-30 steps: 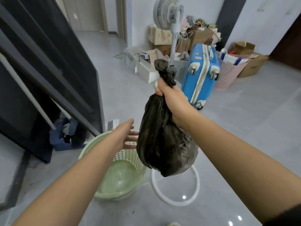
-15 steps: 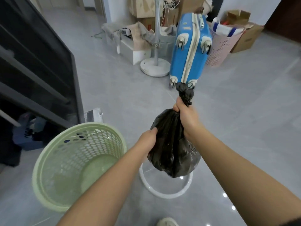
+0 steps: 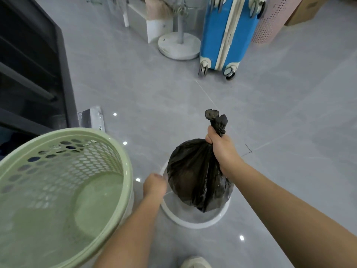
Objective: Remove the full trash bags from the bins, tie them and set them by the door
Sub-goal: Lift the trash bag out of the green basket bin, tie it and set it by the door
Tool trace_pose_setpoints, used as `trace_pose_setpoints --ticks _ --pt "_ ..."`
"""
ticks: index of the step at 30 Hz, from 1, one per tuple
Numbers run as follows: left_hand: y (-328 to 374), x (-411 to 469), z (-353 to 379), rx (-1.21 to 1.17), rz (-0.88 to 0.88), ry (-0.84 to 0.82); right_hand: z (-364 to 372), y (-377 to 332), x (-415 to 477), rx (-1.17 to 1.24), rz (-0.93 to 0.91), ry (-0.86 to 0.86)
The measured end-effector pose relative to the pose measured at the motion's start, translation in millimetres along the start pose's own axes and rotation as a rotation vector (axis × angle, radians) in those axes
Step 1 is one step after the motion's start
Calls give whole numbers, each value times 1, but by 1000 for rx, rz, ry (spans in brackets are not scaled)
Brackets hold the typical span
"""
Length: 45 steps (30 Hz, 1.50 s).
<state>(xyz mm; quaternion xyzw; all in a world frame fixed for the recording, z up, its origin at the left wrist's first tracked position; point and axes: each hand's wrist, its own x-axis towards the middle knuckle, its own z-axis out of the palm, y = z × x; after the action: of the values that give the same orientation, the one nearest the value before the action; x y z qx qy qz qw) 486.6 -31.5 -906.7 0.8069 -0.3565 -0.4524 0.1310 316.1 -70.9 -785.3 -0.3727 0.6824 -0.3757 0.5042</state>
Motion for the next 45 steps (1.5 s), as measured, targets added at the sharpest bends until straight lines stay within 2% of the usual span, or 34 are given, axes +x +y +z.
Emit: trace_pose_setpoints --ticks 3,9,15,30,37,45 --pt "-21 4 7 98 -59 -11 3 4 3 -19 5 -17" --pt "-44 0 21 263 -67 -49 7 5 1 25 -30 -96" --pt "-26 -12 13 167 -82 68 -1 -5 -14 2 -54 -87" --pt "81 -75 -80 244 412 228 -30 -88 -53 -298 -142 35" --pt "115 -108 -129 94 535 359 -27 -90 -56 -414 -125 89" --pt "103 -141 -229 -158 512 497 -13 -106 -68 -459 -138 165"
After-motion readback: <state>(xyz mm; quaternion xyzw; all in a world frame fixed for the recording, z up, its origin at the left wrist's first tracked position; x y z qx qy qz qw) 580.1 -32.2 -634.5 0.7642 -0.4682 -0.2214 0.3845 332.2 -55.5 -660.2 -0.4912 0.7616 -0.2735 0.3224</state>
